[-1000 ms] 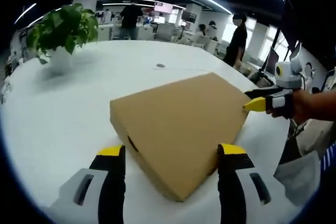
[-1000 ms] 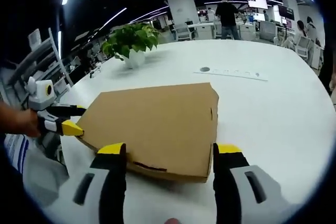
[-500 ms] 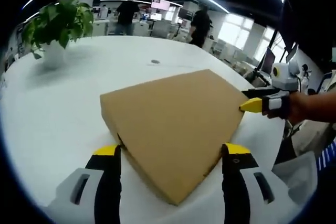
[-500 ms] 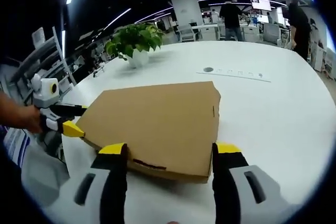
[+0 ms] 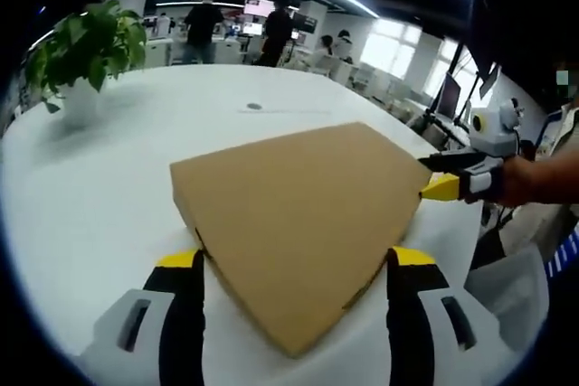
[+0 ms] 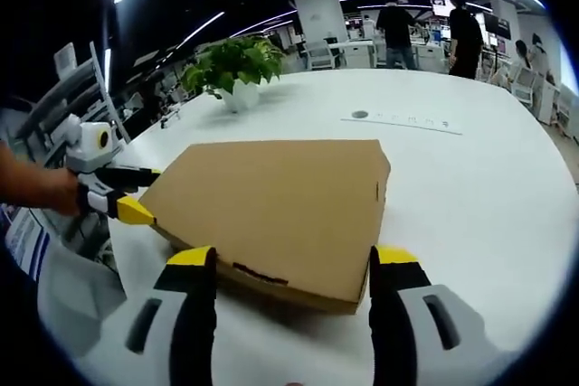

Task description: Operate the shoe box by opening the lid, removing the specified soft item, and placing it in the target area until the item is outside and the box remains undamaged.

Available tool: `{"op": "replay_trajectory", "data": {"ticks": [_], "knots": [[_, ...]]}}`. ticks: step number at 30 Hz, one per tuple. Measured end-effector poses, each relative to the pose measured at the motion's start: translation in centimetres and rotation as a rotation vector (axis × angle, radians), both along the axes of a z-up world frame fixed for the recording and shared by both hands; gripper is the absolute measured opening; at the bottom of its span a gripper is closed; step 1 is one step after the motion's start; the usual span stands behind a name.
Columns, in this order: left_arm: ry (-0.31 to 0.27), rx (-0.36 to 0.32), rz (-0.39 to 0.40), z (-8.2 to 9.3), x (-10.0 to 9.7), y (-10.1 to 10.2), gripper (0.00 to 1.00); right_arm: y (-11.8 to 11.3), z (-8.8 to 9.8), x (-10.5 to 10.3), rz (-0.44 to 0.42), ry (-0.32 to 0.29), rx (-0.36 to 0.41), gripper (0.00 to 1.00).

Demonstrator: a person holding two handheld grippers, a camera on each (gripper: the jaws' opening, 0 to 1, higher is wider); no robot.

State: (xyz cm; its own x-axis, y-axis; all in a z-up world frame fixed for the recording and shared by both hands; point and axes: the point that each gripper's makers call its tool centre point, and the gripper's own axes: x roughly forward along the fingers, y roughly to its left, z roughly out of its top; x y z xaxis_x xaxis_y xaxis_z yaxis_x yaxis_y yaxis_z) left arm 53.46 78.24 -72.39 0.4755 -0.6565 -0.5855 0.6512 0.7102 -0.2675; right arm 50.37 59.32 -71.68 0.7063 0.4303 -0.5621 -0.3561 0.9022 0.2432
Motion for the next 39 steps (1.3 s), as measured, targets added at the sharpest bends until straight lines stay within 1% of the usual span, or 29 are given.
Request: {"op": "replay_trajectory", "data": {"ticks": [7,14,16,19,21,23,24,26,27,29,33,36,39], "knots": [[0.006,0.003,-0.018,0.0,-1.0,0.3,0.86,0.8,0.1,-2.9,-0.006,0.013,0.004,0.63],[0.008,0.001,-0.032,0.0,-2.3,1.3,0.86,2.1,0.1,-5.7,-0.01,0.02,0.011,0.63],[0.006,-0.002,-0.034,0.0,-2.5,1.5,0.86,2.2,0.1,-6.2,-0.01,0.019,0.01,0.62],[0.006,-0.006,-0.029,0.0,-2.5,1.7,0.86,2.1,0.0,-6.3,-0.012,0.012,0.002,0.61],[0.021,-0.003,-0.022,-0.1,-2.6,1.9,0.86,1.7,-0.2,-6.2,-0.008,0.01,-0.024,0.58],[-0.015,0.027,-0.026,0.2,-2.6,2.5,0.87,1.5,-0.1,-6.1,-0.001,0.005,-0.041,0.56],[-0.032,0.036,-0.039,0.4,-2.9,2.7,0.87,1.4,0.2,-6.0,0.008,-0.016,-0.054,0.55],[-0.031,0.047,-0.053,0.4,-3.4,3.0,0.86,1.3,0.3,-6.0,0.028,-0.031,-0.083,0.56],[-0.035,0.047,-0.059,0.4,-3.6,3.2,0.86,1.3,0.4,-5.9,0.049,-0.051,-0.111,0.56],[-0.049,0.067,-0.069,0.1,-4.0,3.7,0.85,1.3,0.1,-6.1,0.069,-0.053,-0.128,0.55],[-0.042,0.092,-0.068,-0.4,-4.5,4.2,0.82,1.5,-0.6,-6.3,0.106,-0.053,-0.168,0.54],[-0.043,0.115,-0.106,-0.8,-5.1,3.9,0.77,1.3,-0.8,-6.2,0.108,-0.054,-0.175,0.53],[-0.042,0.107,-0.143,-0.8,-6.0,3.0,0.74,1.2,-1.0,-6.1,0.109,-0.054,-0.178,0.53]]}}
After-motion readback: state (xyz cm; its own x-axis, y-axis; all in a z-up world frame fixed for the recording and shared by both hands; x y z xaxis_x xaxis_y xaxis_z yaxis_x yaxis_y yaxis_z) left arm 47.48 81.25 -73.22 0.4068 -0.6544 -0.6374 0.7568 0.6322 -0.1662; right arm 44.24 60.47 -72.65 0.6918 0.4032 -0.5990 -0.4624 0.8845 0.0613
